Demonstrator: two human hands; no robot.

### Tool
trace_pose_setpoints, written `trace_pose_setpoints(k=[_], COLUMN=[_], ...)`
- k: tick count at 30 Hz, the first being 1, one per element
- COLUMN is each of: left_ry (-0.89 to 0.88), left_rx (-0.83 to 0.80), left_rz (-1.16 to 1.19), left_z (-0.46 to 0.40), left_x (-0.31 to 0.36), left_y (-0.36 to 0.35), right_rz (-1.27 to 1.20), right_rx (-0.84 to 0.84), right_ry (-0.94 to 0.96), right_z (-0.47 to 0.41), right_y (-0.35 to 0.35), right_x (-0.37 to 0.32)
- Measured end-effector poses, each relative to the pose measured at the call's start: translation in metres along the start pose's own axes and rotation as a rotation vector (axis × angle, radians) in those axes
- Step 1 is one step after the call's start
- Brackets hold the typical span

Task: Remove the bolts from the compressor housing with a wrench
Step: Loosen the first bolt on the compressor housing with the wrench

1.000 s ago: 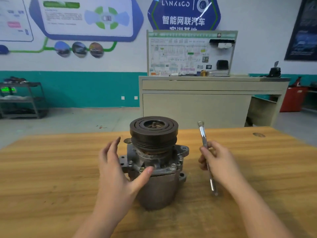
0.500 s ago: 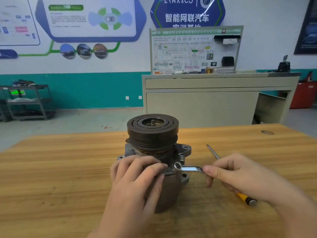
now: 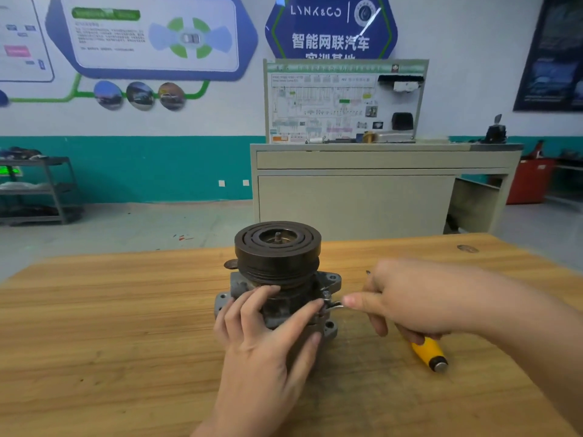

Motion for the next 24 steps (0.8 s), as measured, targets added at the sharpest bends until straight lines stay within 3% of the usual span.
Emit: trace_pose_setpoints(k=[4, 6, 7, 8, 9, 10, 11, 12, 15, 16, 17, 19, 22, 24], left_ry=[0.013, 0.017, 0.017, 0.018, 0.019, 0.019, 0.017, 0.014, 0.017, 0.018, 0.009, -0.029, 0.056, 0.207], left_rx=[0.016, 0.031, 0.033, 0.034, 0.034, 0.036, 0.038, 0.04, 0.048, 0.053, 0.059, 0.084, 0.146, 0.063], left_rz=[-0.016, -0.017, -0.013, -0.008, -0.006, -0.008, -0.008, -0.004, 0.025, 0.025, 0.027, 0.118, 0.438, 0.58], left_z=[-0.002, -0.002, -0.002, -0.002, -0.002, -0.002, -0.001, -0.001, -0.002, -0.003, -0.002, 0.0, 0.001, -0.004], left_x=[0.001, 0.001, 0.001, 0.0, -0.001, -0.001, -0.001, -0.001, -0.001, -0.001, 0.0, -0.003, -0.039, -0.068], left_y=[0.001, 0.002, 0.002, 0.002, 0.001, 0.0, 0.0, -0.001, -0.001, 0.0, 0.001, 0.007, 0.026, 0.026], right_rz=[-0.056, 0.043, 0.174, 0.298, 0.296, 0.156, -0.085, -0.405, -1.411, -1.623, -1.729, -1.716, -1.545, -1.492], right_rx=[0.026, 0.164, 0.366, 0.676, 0.973, 1.159, 1.19, 1.082, 0.461, 0.436, 0.518, 0.804, 0.99, 1.073], right_ry=[-0.029, -0.072, -0.081, -0.047, 0.065, 0.19, 0.246, 0.246, 0.301, 0.4, 0.527, 0.702, 0.753, 0.74], right_z=[0.014, 0.034, 0.048, 0.074, 0.105, 0.129, 0.132, 0.118, 0.035, 0.019, 0.009, 0.005, 0.001, 0.0], right_y=[-0.006, -0.003, 0.002, 0.007, 0.0, -0.012, -0.025, -0.037, -0.088, -0.086, -0.077, -0.061, -0.061, -0.062], right_x=[-0.002, 0.001, 0.002, -0.006, -0.018, -0.021, -0.016, -0.01, -0.007, -0.006, -0.001, 0.011, 0.015, 0.021])
Point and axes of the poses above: each hand's wrist, its own z-axis away from the middle knuckle, its own y-axis out of the back of the hand, x = y × z, the point moved 9 cm from there along -z, towards the middle knuckle, and after that the axes turned 15 degrees about -x, right-handed, at the moved point
